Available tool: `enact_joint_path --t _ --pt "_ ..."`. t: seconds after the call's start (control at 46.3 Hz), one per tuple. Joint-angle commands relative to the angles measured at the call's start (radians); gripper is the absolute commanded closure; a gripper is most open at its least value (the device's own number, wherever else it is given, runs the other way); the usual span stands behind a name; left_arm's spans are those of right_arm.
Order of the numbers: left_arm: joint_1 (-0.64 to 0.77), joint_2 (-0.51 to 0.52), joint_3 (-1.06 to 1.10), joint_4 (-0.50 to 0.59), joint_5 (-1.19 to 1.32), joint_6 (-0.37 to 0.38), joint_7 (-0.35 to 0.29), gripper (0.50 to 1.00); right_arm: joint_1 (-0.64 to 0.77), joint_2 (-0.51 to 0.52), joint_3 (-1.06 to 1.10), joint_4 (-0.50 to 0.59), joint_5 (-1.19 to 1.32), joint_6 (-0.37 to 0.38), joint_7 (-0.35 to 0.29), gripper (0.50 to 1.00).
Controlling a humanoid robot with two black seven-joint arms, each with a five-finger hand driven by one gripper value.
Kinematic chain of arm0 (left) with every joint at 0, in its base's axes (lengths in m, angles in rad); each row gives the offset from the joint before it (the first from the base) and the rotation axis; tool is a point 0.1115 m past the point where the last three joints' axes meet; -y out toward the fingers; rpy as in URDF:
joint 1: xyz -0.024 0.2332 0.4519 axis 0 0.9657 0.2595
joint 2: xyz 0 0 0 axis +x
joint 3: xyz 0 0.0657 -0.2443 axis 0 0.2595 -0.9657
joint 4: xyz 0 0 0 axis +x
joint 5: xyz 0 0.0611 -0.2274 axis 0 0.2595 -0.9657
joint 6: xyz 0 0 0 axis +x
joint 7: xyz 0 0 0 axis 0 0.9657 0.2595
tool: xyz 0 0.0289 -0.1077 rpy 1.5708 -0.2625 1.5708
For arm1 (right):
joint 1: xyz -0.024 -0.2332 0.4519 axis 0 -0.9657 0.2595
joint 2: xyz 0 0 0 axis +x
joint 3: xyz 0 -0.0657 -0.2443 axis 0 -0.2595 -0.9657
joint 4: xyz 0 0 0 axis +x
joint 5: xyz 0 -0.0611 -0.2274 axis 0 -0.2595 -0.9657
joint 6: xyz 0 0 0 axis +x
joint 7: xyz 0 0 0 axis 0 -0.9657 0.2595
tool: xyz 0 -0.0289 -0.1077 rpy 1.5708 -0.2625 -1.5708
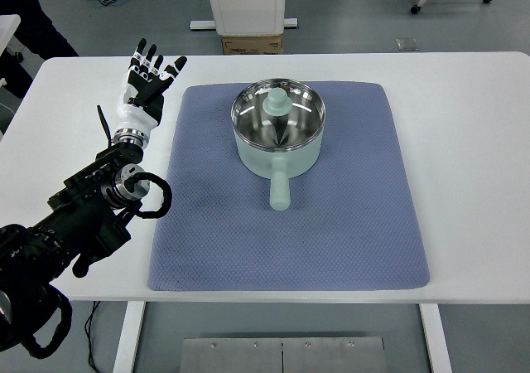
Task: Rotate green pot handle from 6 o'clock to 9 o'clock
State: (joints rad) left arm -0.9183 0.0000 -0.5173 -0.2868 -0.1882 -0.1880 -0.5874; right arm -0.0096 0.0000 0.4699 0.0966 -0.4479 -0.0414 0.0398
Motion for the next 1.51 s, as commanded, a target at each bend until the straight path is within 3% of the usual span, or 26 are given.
enact_joint_path --t 0.0,1.23,1.489 --pt "0.001 0.0 0.0 0.001 -0.002 0.007 0.0 0.5 0.0 0.0 0.0 0.0 0.0 0.0 0.0 0.5" --pt "-0.004 0.0 -0.001 0.0 -0.011 0.027 0.001 0.5 0.0 0.0 0.0 0.0 0.0 0.0 0.0 0.5" --pt "-0.042 0.0 0.008 0.0 0.217 0.013 0.001 0.5 0.0 0.0 0.0 0.0 0.0 0.0 0.0 0.5"
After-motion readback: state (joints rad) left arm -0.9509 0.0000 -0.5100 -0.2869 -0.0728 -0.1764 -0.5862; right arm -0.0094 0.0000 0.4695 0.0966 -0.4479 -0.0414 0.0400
